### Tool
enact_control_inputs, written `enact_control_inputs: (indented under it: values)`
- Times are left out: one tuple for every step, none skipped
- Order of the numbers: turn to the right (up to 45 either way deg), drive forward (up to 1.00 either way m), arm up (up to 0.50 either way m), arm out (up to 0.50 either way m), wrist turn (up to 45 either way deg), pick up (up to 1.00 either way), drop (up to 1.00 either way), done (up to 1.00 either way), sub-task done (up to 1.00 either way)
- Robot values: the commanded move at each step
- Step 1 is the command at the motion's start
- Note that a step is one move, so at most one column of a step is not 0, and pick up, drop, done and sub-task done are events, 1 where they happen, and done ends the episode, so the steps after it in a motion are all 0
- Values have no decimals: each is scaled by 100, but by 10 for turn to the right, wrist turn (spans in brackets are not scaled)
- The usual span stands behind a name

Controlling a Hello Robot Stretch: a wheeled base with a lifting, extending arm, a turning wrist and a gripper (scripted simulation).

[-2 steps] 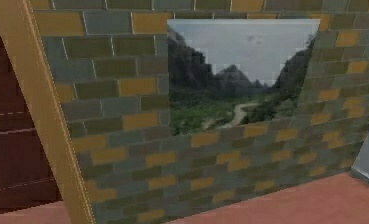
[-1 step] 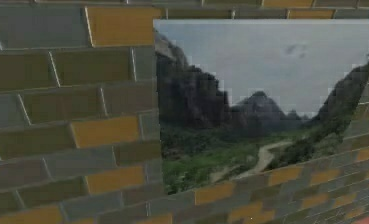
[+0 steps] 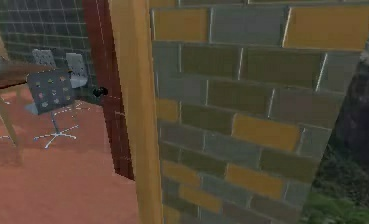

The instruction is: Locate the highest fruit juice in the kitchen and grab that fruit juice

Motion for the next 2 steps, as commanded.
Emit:
enact_control_inputs:
  values:
    - [-450, 0, 0, 0, 0, 0, 0, 0, 0]
    - [-120, 0, 0, 0, 0, 0, 0, 0, 0]
